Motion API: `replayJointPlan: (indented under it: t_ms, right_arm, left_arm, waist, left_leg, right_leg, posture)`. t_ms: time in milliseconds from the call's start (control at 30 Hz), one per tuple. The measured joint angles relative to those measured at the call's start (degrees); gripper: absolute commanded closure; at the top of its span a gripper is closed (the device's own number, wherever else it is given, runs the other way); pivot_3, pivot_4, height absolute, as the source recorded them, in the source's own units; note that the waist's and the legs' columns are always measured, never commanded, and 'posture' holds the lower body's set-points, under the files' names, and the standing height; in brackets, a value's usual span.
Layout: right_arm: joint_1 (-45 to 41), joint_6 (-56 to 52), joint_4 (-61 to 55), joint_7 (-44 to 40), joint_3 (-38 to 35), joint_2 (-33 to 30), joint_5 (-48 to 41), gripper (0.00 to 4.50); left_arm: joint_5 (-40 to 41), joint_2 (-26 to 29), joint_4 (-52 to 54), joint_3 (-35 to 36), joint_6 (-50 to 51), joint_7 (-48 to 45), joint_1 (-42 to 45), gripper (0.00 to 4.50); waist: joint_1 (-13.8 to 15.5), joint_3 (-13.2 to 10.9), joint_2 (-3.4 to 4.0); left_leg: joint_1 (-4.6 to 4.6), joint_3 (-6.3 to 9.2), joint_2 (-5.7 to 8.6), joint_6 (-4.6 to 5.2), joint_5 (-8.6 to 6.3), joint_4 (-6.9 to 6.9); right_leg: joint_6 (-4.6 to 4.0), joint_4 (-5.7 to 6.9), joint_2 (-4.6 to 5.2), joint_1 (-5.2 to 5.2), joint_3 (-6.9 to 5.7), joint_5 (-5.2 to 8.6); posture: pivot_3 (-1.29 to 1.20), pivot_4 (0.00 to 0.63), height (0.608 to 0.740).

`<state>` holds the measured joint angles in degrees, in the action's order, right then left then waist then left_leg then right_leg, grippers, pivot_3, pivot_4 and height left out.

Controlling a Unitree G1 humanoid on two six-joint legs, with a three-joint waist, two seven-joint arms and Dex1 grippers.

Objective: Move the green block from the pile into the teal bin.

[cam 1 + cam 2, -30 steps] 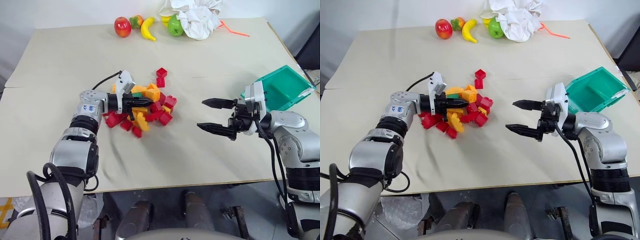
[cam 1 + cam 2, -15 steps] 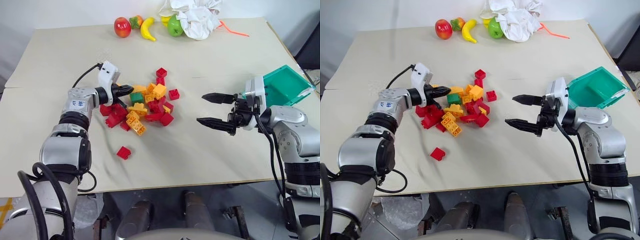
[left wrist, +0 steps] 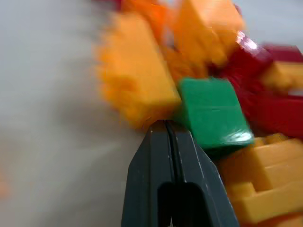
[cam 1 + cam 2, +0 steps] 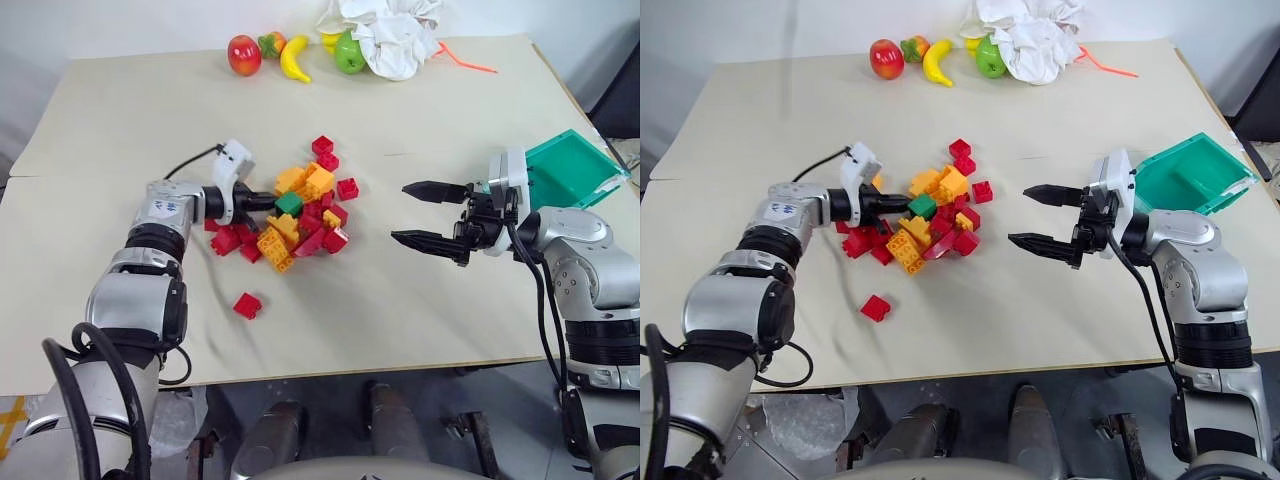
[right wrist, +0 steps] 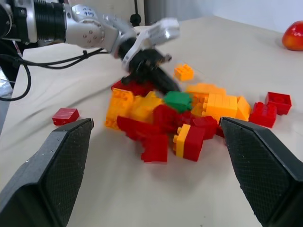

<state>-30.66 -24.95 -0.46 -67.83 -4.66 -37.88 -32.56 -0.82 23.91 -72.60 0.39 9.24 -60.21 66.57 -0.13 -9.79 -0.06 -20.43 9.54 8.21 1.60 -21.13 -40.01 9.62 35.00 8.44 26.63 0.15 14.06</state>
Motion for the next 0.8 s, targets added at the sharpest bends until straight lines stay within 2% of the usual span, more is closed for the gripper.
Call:
replayJointPlan:
  t_ms: [267,367,500,667,800]
  right_arm:
    - [0.09,0.00,-0.03,0.43,-0.01,0.00,0.06,0.00]
    - [0.17,0.00,-0.03,0.42,-0.01,-0.01,0.06,0.00]
    - [0.19,0.00,-0.06,0.36,-0.02,-0.01,0.06,0.00]
    - [-0.07,0.05,0.92,-0.10,0.06,-0.02,0.43,0.00]
    - [-1.09,0.14,1.78,-0.37,0.10,0.04,0.61,0.00]
  left_arm:
    - [0.81,0.53,0.24,0.96,0.32,-2.12,0.02,4.49]
    - [1.58,1.80,1.54,1.15,1.12,-5.97,-0.02,4.49]
    - [2.78,3.69,6.38,0.79,4.40,-13.37,-1.20,4.49]
    - [4.05,5.99,18.19,-2.07,11.50,-23.12,-8.46,4.49]
    - [4.85,5.23,19.80,-0.63,10.91,-16.99,-9.14,4.49]
  waist:
    - [-0.05,0.00,0.00]
    - [-0.07,0.00,0.00]
    - [-0.09,0.00,0.00]
    - [-0.21,0.00,0.00]
    - [0.09,0.00,0.00]
  left_leg:
    - [0.00,-0.02,0.00,0.00,0.00,-0.02]
    - [0.00,-0.02,0.00,0.00,0.00,-0.02]
    - [0.00,-0.02,0.00,0.00,0.00,-0.02]
    - [0.00,-0.01,-0.01,0.00,0.00,-0.04]
    - [0.02,-0.02,-0.01,-0.01,0.00,-0.08]
  right_leg:
    - [0.00,0.01,0.00,0.00,0.02,0.00]
    - [0.00,0.01,0.00,0.01,0.01,0.00]
    - [0.00,0.01,0.00,0.00,0.02,0.00]
    - [-0.01,0.04,-0.01,0.01,0.03,0.00]
    - [-0.03,0.07,-0.01,0.00,0.04,-0.02]
  posture:
    - [0.00,0.150,0.740]
    - [0.00,0.150,0.740]
    - [0.00,0.150,0.740]
    - [0.00,0.150,0.740]
    - [0.00,0.150,0.740]
